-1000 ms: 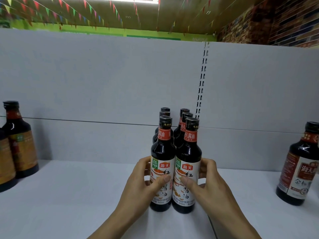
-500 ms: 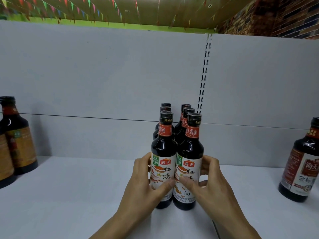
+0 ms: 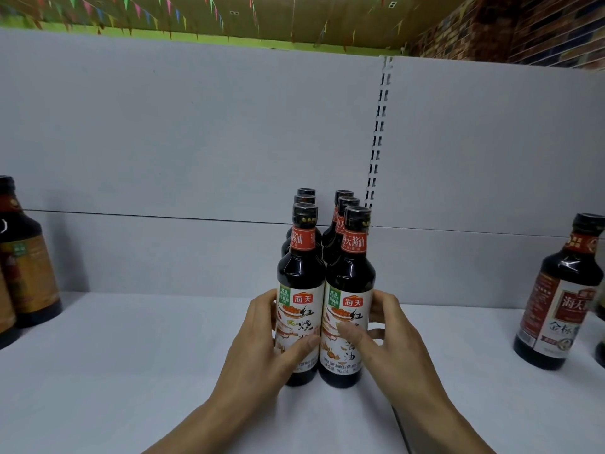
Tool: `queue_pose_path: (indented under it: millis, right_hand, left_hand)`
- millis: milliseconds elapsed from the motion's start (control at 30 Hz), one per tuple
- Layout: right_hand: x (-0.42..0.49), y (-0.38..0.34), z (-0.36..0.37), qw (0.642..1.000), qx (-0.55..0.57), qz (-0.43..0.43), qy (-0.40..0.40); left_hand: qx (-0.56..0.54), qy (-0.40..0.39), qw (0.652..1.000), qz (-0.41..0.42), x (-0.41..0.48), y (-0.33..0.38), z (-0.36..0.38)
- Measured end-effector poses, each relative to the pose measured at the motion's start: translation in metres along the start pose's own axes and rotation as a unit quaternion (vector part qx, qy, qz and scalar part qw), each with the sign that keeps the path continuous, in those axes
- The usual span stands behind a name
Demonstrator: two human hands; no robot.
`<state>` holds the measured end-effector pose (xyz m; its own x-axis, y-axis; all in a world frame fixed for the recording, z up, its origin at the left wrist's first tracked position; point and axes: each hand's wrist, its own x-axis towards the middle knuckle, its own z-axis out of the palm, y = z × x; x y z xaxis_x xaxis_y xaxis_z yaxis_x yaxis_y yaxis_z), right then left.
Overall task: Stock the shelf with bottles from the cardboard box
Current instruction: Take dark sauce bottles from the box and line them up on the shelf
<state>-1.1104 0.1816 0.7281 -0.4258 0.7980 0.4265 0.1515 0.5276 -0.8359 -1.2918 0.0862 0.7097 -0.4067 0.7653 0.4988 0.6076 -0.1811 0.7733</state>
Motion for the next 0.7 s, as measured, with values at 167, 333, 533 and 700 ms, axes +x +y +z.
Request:
queue_pose_path:
  millis: [167, 333, 533, 700]
  right_hand:
    - [0.0003, 0.0011, 0.0017, 1.0, 0.007, 0.011, -0.019]
    - [-0.0014, 0.0015, 0.0009, 1.0, -0.018, 0.007, -0.024]
    - [-0.0014, -0.0012, 0.0066, 1.0, -0.023, -0.004, -0.007]
    - [-0.0005, 0.0021, 0.0074, 0.999, -0.042, -0.005, 0.006]
  left_hand:
    - [0.006, -0.008, 1.0, -0.01, -0.0001, -0.0001, -0.0004]
    - [0.007, -0.011, 1.0, -0.012, 0.0002, -0.0008, -0.0007]
    - [0.005, -0.006, 1.0, -0.005, 0.0004, -0.0034, -0.0008]
    - [-0.005, -0.008, 1.0, -0.005, 0.0001, -0.0032, -0.0002]
